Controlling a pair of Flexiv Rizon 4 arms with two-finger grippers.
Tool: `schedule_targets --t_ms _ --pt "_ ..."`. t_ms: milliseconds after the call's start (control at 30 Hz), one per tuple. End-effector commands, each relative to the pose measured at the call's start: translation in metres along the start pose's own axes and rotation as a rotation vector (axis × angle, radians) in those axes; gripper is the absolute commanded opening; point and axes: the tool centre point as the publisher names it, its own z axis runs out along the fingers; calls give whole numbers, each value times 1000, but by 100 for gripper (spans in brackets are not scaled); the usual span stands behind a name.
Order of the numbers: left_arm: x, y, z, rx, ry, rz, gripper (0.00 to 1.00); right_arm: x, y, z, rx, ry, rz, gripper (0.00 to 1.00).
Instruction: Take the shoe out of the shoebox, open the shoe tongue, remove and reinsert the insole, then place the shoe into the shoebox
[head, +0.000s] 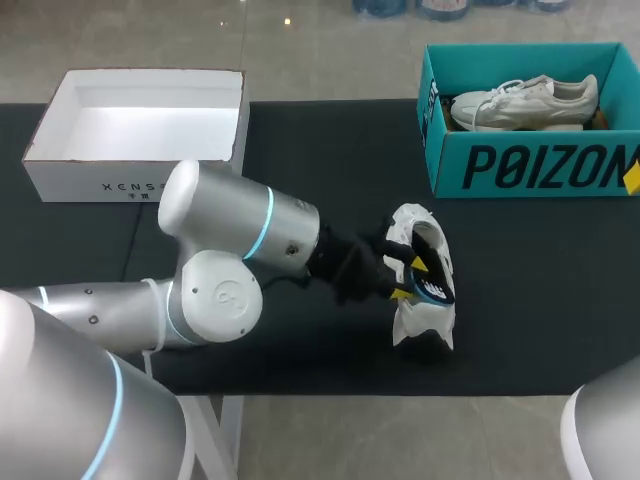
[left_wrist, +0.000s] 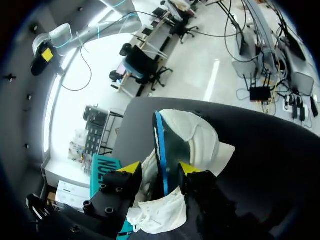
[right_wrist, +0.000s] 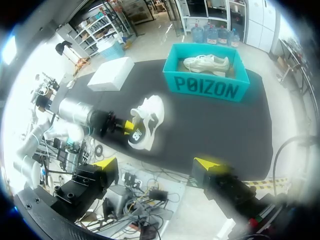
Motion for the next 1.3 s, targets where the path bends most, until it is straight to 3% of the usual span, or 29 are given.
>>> schedule_targets --t_ms 33,300,567,600,867,1133,1300 --pt "3 -6 -2 5 -22 4 36 0 3 0 8 0 0 100" --pt "2 -11 11 29 -10 5 33 0 3 0 8 0 0 100" --pt "-5 -5 16 30 -1 23 9 0 3 0 8 0 0 100" --pt "-6 -4 16 30 0 26 0 0 3 0 8 0 0 100" --pt "-5 5 13 30 58 94 0 0 3 0 8 0 0 100" --pt "-1 33 10 -36 129 170 0 0 3 0 8 0 0 100" --pt "0 25 16 -20 119 148 0 0 3 0 8 0 0 100"
